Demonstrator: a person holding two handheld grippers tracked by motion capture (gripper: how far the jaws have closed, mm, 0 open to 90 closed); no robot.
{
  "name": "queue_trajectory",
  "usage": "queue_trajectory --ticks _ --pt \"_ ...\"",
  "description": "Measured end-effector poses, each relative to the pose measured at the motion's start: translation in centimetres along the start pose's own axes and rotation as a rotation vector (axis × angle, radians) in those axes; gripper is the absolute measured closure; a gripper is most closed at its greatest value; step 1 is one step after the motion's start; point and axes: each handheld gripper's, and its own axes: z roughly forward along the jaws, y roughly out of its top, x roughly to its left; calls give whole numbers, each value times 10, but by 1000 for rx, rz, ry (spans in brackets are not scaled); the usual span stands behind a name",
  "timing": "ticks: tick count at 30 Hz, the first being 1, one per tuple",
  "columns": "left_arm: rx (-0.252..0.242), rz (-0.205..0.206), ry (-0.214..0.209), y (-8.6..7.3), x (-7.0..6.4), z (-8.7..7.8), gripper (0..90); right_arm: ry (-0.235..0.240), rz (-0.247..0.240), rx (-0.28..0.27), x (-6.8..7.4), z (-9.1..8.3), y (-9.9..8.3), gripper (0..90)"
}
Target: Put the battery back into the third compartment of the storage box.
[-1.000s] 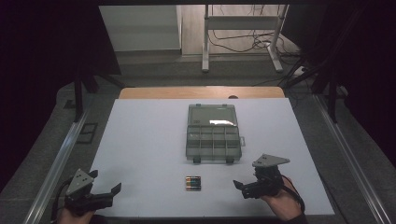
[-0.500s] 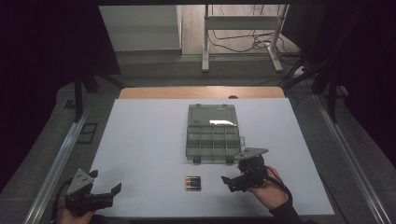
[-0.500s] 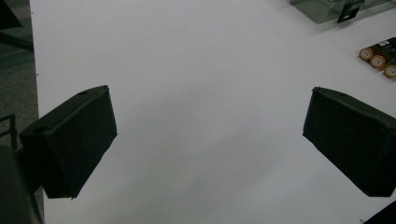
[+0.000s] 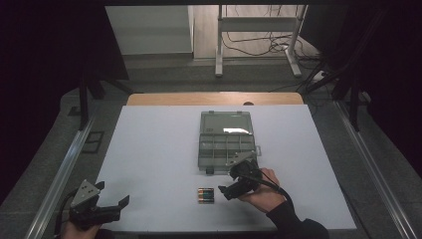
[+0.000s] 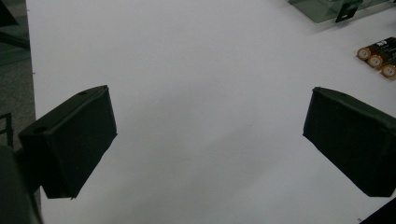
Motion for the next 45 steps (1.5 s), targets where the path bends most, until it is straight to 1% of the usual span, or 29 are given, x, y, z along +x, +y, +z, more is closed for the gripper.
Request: queue_trajectory --ticks 2,5,7,9,11,13,16,19,24,26,31,35,37,40,45 --pt "1 2 0 0 0 0 31 20 -7 9 2 5 5 179" --pt "0 1 -1 0 0 0 31 46 -46 29 5 12 12 278" --pt "-1 -1 -3 0 0 0 31 74 -59 51 7 18 17 345" --pt "-2 -2 -5 0 1 0 31 113 -50 76 7 24 22 400" --pt "-2 -3 -6 0 1 0 31 148 -46 89 8 29 26 448" --pt "-3 -4 -7 0 1 0 31 169 -53 100 9 34 29 493" --pt "-3 -4 -9 0 1 0 31 184 -76 115 13 40 32 544" --pt "-4 -4 -10 0 1 0 31 189 -113 125 17 44 34 601" --pt "-4 -2 -11 0 1 0 32 196 -153 157 22 54 35 668" --pt "-4 -3 -12 0 1 0 32 198 -160 168 23 57 35 692" --pt "-4 -3 -13 0 1 0 32 175 -197 191 25 65 34 761" --pt "-4 -3 -15 0 1 0 32 169 -218 176 25 64 34 770" --pt "-5 -4 -15 0 2 0 32 175 -217 150 24 60 34 770" --pt "-5 -5 -16 0 2 0 32 171 -214 118 22 52 35 770" --pt "-4 -4 -15 0 2 0 32 165 -202 97 17 41 33 770"
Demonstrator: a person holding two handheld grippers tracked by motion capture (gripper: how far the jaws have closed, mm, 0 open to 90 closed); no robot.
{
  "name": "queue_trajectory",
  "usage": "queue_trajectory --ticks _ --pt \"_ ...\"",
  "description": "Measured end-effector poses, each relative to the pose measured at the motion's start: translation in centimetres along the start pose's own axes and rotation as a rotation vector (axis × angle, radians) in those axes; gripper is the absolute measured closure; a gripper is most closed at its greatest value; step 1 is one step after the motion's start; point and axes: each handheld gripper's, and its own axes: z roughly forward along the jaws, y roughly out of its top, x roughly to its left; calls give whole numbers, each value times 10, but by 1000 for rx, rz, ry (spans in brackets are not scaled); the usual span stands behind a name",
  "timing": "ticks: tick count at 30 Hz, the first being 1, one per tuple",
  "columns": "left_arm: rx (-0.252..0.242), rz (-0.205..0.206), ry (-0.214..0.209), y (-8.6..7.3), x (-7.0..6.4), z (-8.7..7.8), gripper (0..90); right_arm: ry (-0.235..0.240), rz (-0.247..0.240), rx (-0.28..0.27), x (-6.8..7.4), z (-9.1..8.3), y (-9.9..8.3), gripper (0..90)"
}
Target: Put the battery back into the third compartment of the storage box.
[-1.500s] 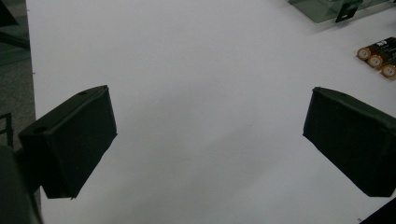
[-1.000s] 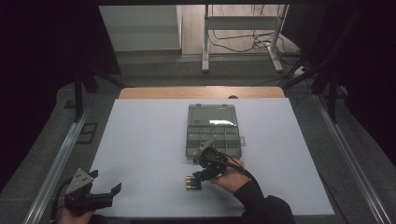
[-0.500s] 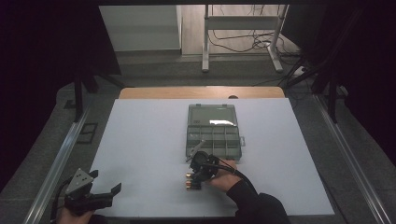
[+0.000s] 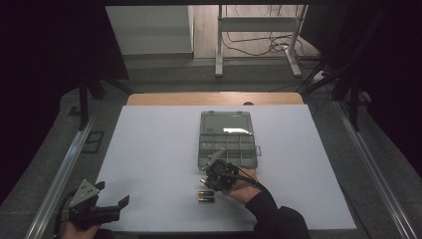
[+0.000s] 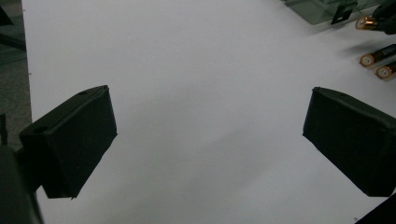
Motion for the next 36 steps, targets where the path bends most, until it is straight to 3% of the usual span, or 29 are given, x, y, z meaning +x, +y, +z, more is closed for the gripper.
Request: queue_trajectory --ticks 9,19,36 --pt "1 2 3 0 0 1 33 -28 63 -57 -13 -24 -9 770" --pt "2 0 2 0 0 1 33 -91 134 -112 -36 -46 -15 770" --pt "17 10 2 1 -1 3 26 -167 245 -146 -74 -61 -17 770"
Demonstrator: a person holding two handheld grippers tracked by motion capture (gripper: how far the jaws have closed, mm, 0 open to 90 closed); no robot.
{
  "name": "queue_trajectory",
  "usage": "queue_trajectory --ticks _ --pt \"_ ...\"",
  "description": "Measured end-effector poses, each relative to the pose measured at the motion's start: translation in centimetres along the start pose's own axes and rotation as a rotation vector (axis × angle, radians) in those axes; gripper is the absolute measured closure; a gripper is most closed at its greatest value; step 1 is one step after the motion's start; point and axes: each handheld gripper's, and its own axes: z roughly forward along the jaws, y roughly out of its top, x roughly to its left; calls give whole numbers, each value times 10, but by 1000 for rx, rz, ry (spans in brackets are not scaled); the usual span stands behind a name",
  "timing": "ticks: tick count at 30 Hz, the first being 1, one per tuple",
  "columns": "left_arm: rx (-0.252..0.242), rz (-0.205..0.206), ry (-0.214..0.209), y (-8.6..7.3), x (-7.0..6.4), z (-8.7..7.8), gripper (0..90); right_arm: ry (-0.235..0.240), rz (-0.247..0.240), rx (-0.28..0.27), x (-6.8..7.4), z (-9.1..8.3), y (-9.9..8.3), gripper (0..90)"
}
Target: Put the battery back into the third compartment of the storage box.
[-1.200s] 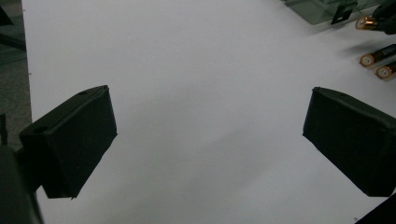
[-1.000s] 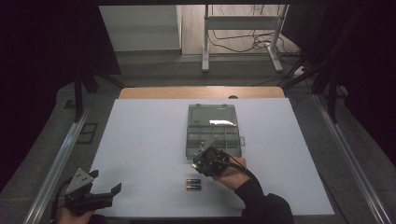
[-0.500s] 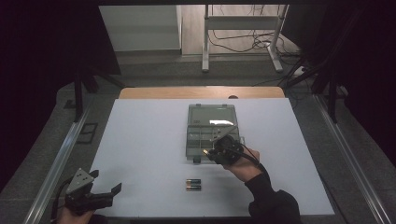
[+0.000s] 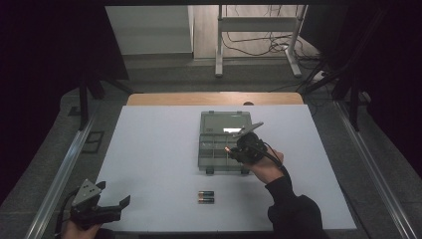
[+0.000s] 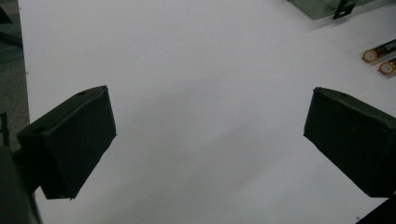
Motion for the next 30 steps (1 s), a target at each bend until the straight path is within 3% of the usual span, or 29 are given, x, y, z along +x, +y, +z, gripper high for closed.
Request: queue_trajectory --ticks 11,22,30 --pt "6 -3 5 0 0 1 26 -52 52 0 -21 4 13 770" --pt "9 -4 6 1 0 1 24 -85 113 30 -37 23 21 770" --pt "13 -2 8 1 0 1 24 -112 135 77 -39 42 21 765"
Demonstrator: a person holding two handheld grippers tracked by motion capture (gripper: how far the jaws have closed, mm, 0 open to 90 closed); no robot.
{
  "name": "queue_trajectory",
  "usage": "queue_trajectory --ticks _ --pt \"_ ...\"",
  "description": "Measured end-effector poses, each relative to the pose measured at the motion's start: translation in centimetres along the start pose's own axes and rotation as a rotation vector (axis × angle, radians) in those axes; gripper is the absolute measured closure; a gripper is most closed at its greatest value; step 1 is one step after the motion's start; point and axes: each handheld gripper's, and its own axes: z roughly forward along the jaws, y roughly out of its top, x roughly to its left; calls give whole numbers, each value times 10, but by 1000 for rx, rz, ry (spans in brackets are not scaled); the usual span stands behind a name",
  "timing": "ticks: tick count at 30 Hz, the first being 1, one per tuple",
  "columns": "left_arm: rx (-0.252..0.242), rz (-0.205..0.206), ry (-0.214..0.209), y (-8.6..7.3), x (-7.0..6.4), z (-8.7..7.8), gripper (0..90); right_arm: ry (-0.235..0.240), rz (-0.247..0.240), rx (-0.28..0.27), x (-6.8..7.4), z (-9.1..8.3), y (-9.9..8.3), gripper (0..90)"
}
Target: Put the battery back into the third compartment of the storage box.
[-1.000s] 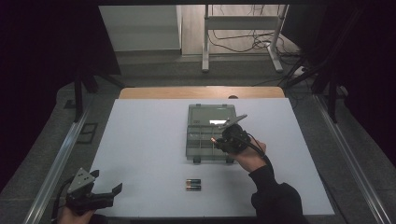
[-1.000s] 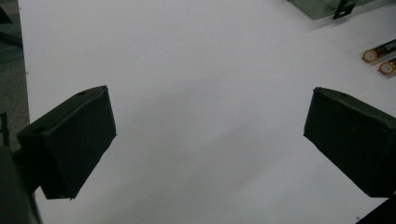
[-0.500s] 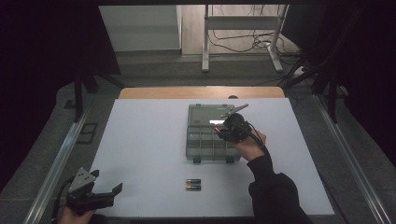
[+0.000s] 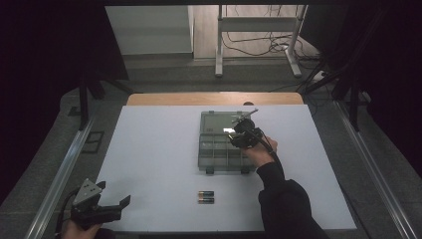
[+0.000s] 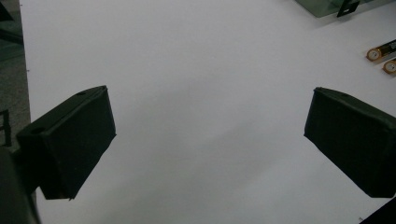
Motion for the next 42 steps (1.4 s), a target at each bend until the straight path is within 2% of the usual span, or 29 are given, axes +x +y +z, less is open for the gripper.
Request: queue_trajectory --ticks 2,3,5,9,14,21,24,26,34,39,42 --pt "6 8 2 0 -1 0 25 -15 -3 -9 1 2 0 756" --pt "6 10 3 0 -1 0 25 -8 -1 -22 1 1 0 733" --pt "7 11 3 0 -1 0 25 2 12 -44 2 -3 0 659" --pt "7 8 2 0 0 0 25 18 1 -61 4 -13 -2 471" --pt "8 8 3 0 -1 0 25 19 -37 -80 8 -24 -8 286" --pt "5 2 2 0 -1 1 26 86 -84 -116 22 -38 -22 76" --pt "6 5 3 0 -1 1 26 117 -104 -120 28 -40 -29 20" --pt "5 6 3 0 -1 1 26 128 -126 -112 32 -42 -31 0" --pt "4 7 3 0 -1 0 27 146 -175 -153 49 -52 -39 0" --pt "3 9 3 0 -1 0 28 183 -179 -117 59 -52 -44 0" --pt "3 10 3 0 -1 0 28 189 -179 -88 65 -50 -47 0"
